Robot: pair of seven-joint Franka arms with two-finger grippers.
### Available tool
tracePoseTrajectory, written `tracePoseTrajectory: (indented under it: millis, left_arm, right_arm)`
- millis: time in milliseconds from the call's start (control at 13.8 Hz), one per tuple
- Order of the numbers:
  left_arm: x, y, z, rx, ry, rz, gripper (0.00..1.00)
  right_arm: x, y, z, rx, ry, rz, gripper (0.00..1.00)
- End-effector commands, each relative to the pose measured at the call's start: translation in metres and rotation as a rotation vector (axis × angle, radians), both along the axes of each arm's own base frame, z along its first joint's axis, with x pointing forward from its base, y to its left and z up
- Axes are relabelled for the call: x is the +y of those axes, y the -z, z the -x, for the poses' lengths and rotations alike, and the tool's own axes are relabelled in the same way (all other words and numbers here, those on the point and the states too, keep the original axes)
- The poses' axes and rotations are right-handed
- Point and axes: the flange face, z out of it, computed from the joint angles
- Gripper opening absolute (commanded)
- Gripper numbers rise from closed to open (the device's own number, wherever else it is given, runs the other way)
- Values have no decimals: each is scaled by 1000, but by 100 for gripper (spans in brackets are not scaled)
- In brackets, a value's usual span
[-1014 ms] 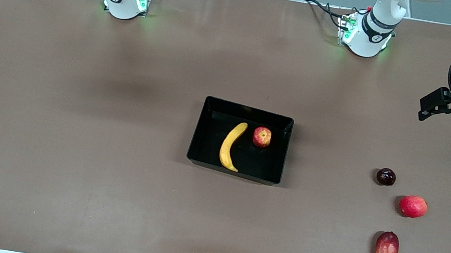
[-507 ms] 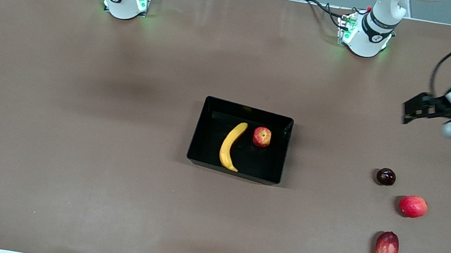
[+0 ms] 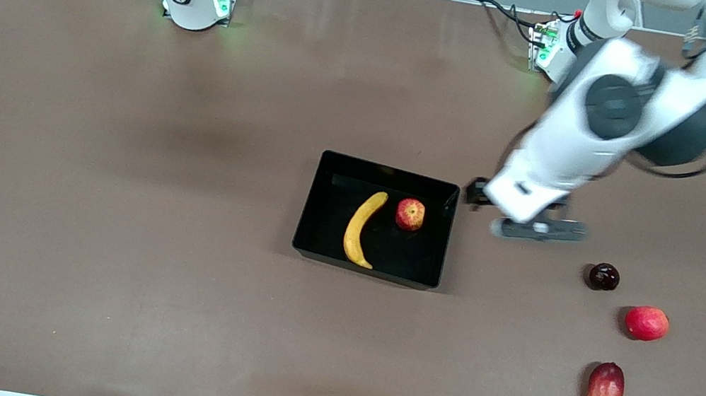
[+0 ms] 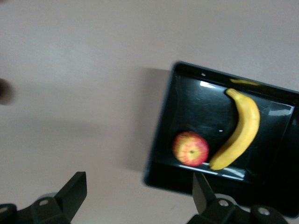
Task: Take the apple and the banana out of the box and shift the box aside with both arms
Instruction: 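Move the left gripper over the red apple inside the black tray, then close the left gripper on the red apple and lift it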
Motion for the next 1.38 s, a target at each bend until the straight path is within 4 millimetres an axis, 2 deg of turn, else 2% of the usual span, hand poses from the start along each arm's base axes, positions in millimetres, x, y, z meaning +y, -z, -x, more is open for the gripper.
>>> tracePoseTrajectory:
  millis: [0, 217, 434, 724, 869, 941, 1086, 1158, 1231, 1303]
  left_arm:
    - [-37, 46, 8, -22, -15, -25, 100]
    - [-75, 103, 17, -15, -52, -27, 100]
    - [-92, 148, 24, -19, -48, -50, 100]
    - [-99, 190, 29, 4, -45, -55, 100]
    - [-101, 202, 32, 16, -37, -62, 100]
    - [-100, 209, 33, 25, -37, -67, 96]
    - [-101, 218, 33, 35, -39, -69, 80]
    - [-102, 220, 34, 38, -37, -71, 56]
    - [-103, 219, 35, 38, -37, -71, 21]
    - [-103, 214, 34, 31, -36, -67, 0]
  right_arm:
    - [-4, -1, 0, -4, 3, -17, 100]
    - [-5, 0, 0, -3, 5, -17, 100]
    - [-5, 0, 0, -3, 5, -17, 100]
    - [-5, 1, -1, -1, 5, -15, 100]
    - [-5, 1, -1, -1, 5, -15, 100]
    - [-5, 1, -1, -1, 5, -17, 100]
    - [-5, 2, -1, 1, 6, -15, 100]
    - [-5, 2, -1, 1, 6, -15, 100]
    - [-5, 2, -1, 1, 6, -15, 100]
    - [-5, 1, -1, -1, 6, -14, 100]
